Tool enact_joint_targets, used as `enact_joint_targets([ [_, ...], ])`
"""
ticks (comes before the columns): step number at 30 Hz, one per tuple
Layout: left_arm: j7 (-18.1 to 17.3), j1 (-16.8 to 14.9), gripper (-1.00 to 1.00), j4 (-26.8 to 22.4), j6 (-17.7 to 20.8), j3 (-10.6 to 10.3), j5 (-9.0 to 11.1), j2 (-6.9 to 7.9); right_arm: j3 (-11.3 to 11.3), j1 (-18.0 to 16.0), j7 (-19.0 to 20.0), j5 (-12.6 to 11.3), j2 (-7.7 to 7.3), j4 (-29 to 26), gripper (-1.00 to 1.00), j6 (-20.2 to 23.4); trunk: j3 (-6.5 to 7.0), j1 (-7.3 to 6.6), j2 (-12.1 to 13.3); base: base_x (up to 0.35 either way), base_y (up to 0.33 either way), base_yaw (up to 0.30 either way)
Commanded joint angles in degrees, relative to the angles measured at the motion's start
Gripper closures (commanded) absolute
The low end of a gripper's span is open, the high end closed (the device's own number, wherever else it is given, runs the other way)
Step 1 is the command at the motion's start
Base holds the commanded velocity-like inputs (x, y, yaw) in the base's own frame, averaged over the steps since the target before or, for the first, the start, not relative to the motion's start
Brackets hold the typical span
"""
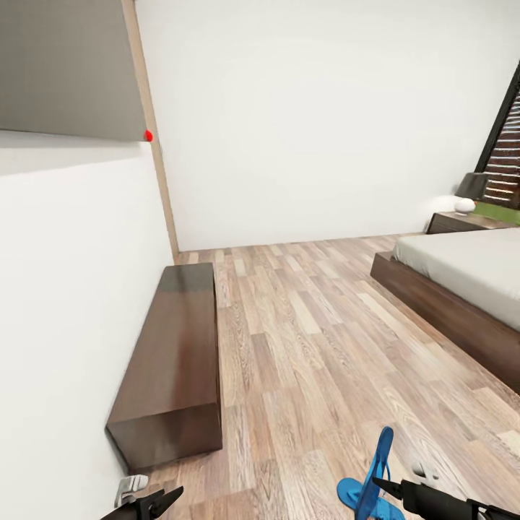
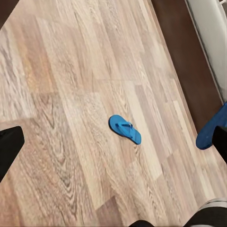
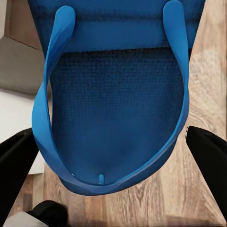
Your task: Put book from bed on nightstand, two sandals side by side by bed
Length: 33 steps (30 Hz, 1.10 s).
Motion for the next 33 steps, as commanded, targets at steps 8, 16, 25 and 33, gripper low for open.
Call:
enact_joint_targets([
  [8,-0.2,0.0,-1.00,0.0,0.6,0.0,0.4,0.00,-0.5,-0.1,0.2,0.1,0.02,0.0,1.00,0.6,-0.61,-0.01,0.0,0.000,0.000,-0.162],
  [16,-0.2,0.0,-1.00,0.0,0.6,0.0,0.4,0.02,-0.5,0.0,0.2,0.1,0.02,0.0,1.00,0.6,-0.66,-0.01,0.0,0.000,0.000,-0.270],
  [25,-0.2,0.0,-1.00,0.0,0.6,0.0,0.4,0.00,-0.5,0.0,0.2,0.1,0.02,0.0,1.00,0.6,-0.66,-0.01,0.0,0.000,0.000,-0.282],
  [33,-0.2,0.0,-1.00,0.0,0.6,0.0,0.4,0.00,-0.5,0.0,0.2,0.1,0.02,0.0,1.00,0.6,-0.66,-0.01,0.0,0.000,0.000,-0.282],
])
